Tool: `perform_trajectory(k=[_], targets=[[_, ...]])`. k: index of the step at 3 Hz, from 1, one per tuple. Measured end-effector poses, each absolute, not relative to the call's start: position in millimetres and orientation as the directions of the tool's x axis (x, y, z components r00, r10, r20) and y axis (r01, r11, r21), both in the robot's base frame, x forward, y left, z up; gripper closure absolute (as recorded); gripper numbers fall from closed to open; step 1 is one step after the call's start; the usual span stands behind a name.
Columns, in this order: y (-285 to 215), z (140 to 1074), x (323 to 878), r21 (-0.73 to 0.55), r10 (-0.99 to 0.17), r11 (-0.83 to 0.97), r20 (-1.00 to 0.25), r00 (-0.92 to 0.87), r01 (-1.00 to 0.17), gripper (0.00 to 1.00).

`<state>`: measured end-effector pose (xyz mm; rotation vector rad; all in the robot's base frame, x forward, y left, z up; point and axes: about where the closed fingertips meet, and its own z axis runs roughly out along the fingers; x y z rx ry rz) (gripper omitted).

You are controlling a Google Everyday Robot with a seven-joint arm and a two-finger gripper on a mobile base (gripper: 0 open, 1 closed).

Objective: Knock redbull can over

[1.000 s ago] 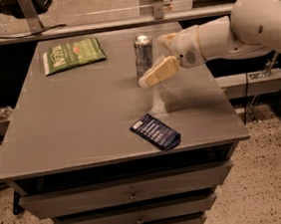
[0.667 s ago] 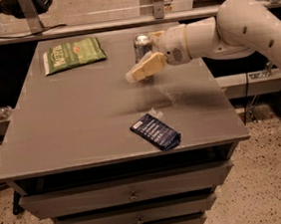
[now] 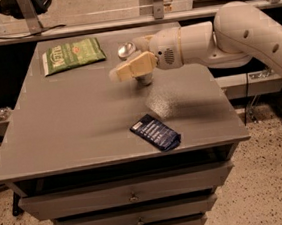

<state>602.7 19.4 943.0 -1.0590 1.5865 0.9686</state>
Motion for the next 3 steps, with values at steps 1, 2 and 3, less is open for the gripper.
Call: perform_trajectory(k=[1, 2, 3], targets=[[31.7, 947.6, 568.6, 0.191, -0.139, 0.273, -0.962, -0.235, -0.943, 0.00], [31.7, 948.9, 549.9, 0.228, -0.134, 0.266, -0.953, -0.270, -0.937, 0.00], [18.9, 949.6, 544.6, 0.200, -0.148, 0.279, -0.957, -0.248, -0.939, 0.00]])
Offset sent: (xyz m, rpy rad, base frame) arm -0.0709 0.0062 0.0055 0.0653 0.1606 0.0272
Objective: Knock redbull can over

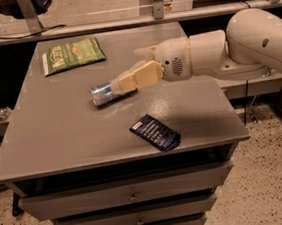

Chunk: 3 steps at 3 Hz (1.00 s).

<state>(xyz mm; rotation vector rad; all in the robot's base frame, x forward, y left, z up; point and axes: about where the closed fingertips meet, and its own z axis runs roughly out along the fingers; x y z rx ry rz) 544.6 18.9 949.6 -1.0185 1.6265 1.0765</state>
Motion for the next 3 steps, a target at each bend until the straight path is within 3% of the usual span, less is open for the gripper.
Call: perform_trajectory(k=[2, 3], targets=[[-97.5, 948.2, 559.0, -0.011, -0.234, 0.369, -0.969, -0.081, -0.930, 0.00], [-93.9, 952.2, 559.0, -0.020, -0.234, 0.362, -0.970, -0.071, -0.932, 0.00]])
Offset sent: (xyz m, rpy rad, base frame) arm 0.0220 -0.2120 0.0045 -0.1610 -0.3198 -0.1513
